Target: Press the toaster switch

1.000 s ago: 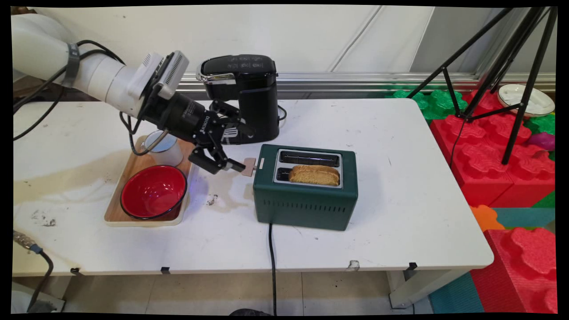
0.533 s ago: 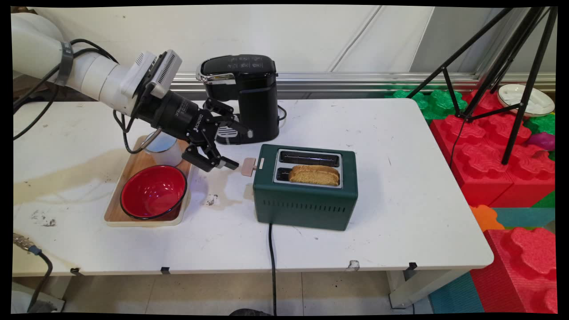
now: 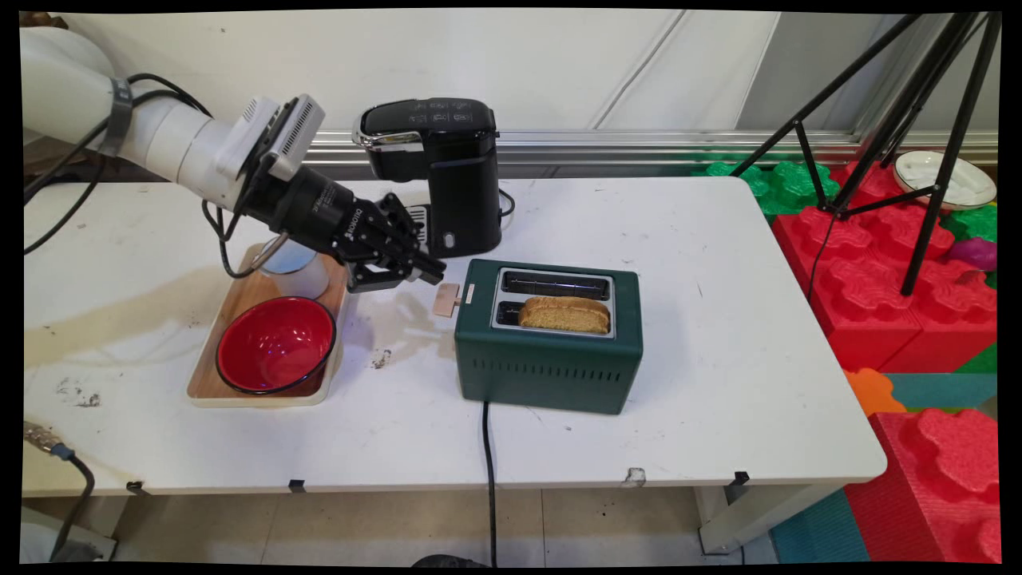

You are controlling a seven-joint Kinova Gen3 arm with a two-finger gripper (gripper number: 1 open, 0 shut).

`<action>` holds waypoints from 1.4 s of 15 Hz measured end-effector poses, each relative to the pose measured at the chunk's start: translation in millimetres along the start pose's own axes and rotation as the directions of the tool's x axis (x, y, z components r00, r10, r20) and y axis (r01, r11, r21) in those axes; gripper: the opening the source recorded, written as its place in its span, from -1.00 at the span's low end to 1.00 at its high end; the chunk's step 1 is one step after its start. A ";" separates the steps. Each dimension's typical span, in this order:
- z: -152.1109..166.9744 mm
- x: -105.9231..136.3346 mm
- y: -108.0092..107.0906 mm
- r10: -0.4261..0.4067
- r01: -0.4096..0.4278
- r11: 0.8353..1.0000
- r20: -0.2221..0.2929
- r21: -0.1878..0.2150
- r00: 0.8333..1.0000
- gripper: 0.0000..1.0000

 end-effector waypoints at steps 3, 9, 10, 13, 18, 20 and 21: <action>6.5 -2.8 1.2 -0.007 0.007 1.000 0.006 -0.007 1.000 -1.00; 20.5 -10.3 1.7 -0.025 0.025 1.000 0.024 -0.013 0.999 -1.00; 22.4 -11.9 1.7 -0.028 0.028 1.000 0.028 -0.013 0.999 -1.00; 28.6 -16.9 1.9 -0.037 0.038 0.999 0.039 -0.012 0.999 -1.00; 38.1 -24.1 1.8 -0.058 0.058 0.998 0.055 -0.008 0.997 -1.00; 41.6 -26.6 1.4 -0.063 0.064 0.998 0.060 -0.007 0.996 -1.00; 43.4 -27.8 1.4 -0.065 0.065 0.998 0.064 -0.006 0.996 -1.00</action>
